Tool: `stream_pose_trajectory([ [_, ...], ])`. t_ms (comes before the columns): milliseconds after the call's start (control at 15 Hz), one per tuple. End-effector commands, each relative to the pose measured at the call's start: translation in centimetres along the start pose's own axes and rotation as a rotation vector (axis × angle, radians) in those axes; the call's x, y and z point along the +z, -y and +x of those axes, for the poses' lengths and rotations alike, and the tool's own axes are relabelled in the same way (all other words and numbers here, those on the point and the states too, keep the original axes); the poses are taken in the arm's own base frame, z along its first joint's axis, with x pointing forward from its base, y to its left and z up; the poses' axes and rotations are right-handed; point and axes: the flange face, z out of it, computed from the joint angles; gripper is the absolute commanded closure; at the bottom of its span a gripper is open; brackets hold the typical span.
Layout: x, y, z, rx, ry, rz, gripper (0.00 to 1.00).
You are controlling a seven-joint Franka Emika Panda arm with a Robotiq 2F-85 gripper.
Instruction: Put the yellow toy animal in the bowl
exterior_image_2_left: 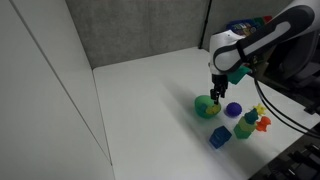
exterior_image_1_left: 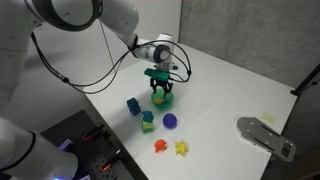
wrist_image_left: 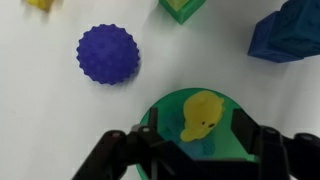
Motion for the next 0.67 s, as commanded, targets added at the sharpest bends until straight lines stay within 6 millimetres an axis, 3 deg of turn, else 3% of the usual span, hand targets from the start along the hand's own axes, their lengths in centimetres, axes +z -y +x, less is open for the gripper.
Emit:
stream_pose_trajectory([
  [0,-3.2,-1.6,-0.6,0.002,-0.038,-0.014,0.00],
  [267,-8.1,-4.9,-1.7,0.072,-0.096,-0.014,0.00],
  [600,-14.4,-8.7,-5.5,0.162,-0.149,-0.012,0.00],
])
